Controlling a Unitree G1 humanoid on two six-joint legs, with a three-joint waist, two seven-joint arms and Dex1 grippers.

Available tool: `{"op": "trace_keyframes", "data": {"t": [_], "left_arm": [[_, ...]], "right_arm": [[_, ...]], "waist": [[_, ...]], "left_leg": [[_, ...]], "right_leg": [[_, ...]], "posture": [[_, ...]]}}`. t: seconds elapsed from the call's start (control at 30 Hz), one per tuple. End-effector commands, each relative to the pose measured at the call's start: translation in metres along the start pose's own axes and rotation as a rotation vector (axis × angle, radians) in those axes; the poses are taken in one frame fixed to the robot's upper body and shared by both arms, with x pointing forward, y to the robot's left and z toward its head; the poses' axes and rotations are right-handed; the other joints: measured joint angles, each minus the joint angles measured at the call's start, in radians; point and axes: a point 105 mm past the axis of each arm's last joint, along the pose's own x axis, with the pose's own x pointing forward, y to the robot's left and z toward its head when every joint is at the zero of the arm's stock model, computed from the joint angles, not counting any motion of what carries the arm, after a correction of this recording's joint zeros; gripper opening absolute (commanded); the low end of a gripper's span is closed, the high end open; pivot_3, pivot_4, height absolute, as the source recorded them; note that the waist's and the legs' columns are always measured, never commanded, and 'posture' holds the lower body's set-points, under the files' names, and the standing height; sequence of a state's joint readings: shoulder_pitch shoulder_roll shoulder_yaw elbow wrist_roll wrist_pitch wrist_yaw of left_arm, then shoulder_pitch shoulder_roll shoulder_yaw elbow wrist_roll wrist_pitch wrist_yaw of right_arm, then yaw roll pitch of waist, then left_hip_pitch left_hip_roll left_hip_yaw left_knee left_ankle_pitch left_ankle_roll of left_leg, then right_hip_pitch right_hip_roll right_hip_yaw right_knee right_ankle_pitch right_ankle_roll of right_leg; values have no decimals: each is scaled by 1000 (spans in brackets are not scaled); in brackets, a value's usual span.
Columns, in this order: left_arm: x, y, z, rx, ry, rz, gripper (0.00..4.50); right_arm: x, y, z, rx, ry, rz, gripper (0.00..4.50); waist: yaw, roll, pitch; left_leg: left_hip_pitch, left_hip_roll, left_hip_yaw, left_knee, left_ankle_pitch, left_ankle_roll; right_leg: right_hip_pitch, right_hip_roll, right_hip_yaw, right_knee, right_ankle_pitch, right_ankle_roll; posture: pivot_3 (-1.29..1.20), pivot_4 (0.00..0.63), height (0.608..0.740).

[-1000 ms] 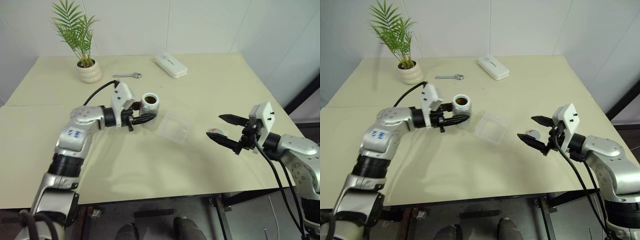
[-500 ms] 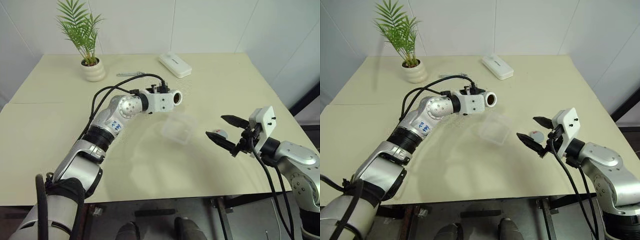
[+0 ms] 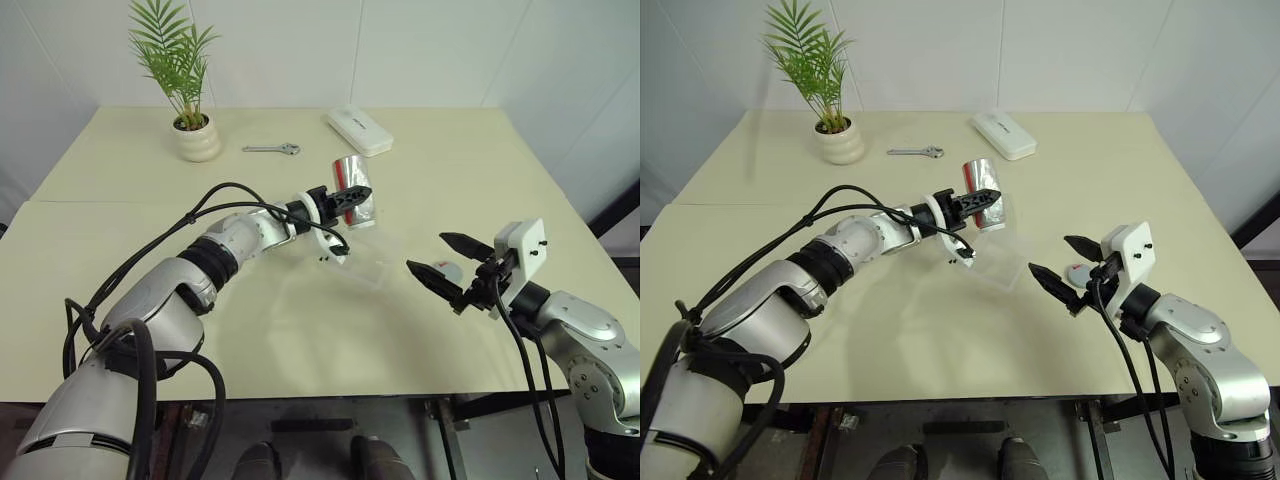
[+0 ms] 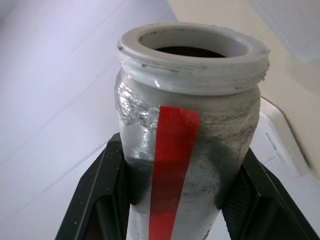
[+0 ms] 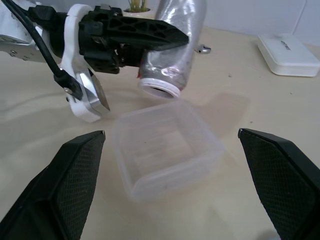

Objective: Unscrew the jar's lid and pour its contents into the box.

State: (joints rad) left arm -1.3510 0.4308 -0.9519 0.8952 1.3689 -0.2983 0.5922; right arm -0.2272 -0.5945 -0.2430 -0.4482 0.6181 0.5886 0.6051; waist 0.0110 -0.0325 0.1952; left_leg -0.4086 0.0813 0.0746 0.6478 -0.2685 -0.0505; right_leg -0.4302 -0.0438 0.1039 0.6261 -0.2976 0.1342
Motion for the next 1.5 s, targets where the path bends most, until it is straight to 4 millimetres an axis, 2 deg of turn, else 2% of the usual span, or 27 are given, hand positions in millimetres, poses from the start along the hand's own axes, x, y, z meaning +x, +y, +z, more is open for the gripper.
{"op": "trace_keyframes", "data": {"t": [0.03,0.17,0.27,0.3,0.37,0.47,0.7,0.83,0.9,1.0,1.1,1.17,1.2,1.23,1.3,1.33,1.4,1.43,1.47,1.5], "left_arm": [[8,22,1,67,-35,84,1909],[9,23,1,91,-32,70,1909],[7,13,3,52,-35,6,1909],[6,17,1,57,-24,36,1909],[3,16,-13,29,31,25,1909],[-3,12,-23,-41,67,-3,1909],[-26,0,-46,-560,186,-40,1909],[-54,-10,-61,-1246,292,6,1909],[-67,-16,-67,-1448,333,18,1909],[-102,-40,-74,-1838,489,66,1909],[-131,-55,-75,-2073,629,133,1909],[-143,-61,-73,-2155,694,139,1909],[-157,-72,-70,-2318,772,183,1909],[-180,-82,-68,-2374,867,242,1909],[-207,-91,-66,-2414,981,308,1909],[-233,-97,-69,-2352,1081,392,1909],[-271,-102,-72,-2262,1213,515,1909],[-287,-104,-68,-2241,1233,540,1909],[-295,-105,-65,-2238,1231,545,1909],[-308,-107,-63,-2173,1258,529,1909]], "right_arm": [[1,4,11,-5,-55,7,4487],[3,6,10,9,-66,10,4487],[4,7,10,26,-75,12,4487],[4,8,9,24,-72,14,4487],[5,8,8,25,-68,18,4487],[5,8,7,27,-67,20,4487],[7,8,6,29,-66,29,4487],[10,10,6,16,-59,58,4487],[11,10,6,7,-55,73,4487],[15,15,6,-26,-42,122,4487],[17,19,6,-57,-42,169,4487],[18,21,7,-72,-42,194,4487],[19,24,8,-101,-45,222,4487],[22,27,10,-144,-49,262,4487],[24,31,12,-197,-52,311,4487],[27,33,15,-204,-60,334,4487],[31,36,20,-206,-75,361,4487],[33,37,22,-209,-84,369,4487],[34,38,22,-212,-90,372,4487],[35,39,24,-212,-97,381,4487]], "waist": [[2,0,0],[8,0,0],[13,0,0],[14,0,0],[14,0,0],[13,0,0],[14,0,0],[8,0,0],[7,0,0],[-2,1,0],[-18,0,0],[-22,0,0],[-24,0,0],[-26,0,0],[-46,0,0],[-48,0,0],[-63,0,0],[-65,0,0],[-67,-1,-1],[-67,-1,-1]], "left_leg": [[0,0,0,0,0,0],[0,0,1,0,0,0],[1,0,1,0,0,-1],[1,0,1,0,0,-1],[1,0,1,0,0,0],[1,0,1,0,0,0],[2,0,2,1,2,-3],[3,1,4,2,2,-4],[3,1,4,3,3,-5],[3,1,3,6,2,-4],[4,1,2,10,0,0],[4,1,2,13,0,0],[4,1,1,14,0,1],[4,1,0,15,0,1],[4,1,-1,16,1,1],[5,1,-1,16,1,1],[5,1,-2,16,1,0],[5,1,-2,16,1,0],[5,1,-2,16,1,0],[5,1,-3,16,2,-1]], "right_leg": [[0,0,0,0,0,0],[0,0,0,1,0,0],[0,0,1,1,0,0],[0,0,1,1,0,0],[0,0,1,2,0,0],[0,0,1,2,0,0],[0,0,1,3,0,0],[0,0,2,5,0,0],[0,0,2,8,0,0],[0,0,2,11,0,0],[1,0,3,14,0,0],[2,0,3,18,0,0],[2,1,3,19,0,0],[2,1,3,20,0,0],[3,1,3,21,0,1],[3,1,3,22,1,1],[3,1,3,22,1,1],[3,1,3,23,0,0],[3,1,2,24,0,0],[3,1,2,24,0,0]], "posture": [[0,150,740],[0,150,740],[0,150,740],[0,150,740],[0,150,740],[0,150,740],[0,150,740],[0,150,740],[0,150,740],[0,150,740],[0,150,740],[0,150,740],[0,150,740],[0,150,740],[0,150,740],[0,150,740],[0,150,740],[0,150,740],[0,150,740],[0,150,740]]}}
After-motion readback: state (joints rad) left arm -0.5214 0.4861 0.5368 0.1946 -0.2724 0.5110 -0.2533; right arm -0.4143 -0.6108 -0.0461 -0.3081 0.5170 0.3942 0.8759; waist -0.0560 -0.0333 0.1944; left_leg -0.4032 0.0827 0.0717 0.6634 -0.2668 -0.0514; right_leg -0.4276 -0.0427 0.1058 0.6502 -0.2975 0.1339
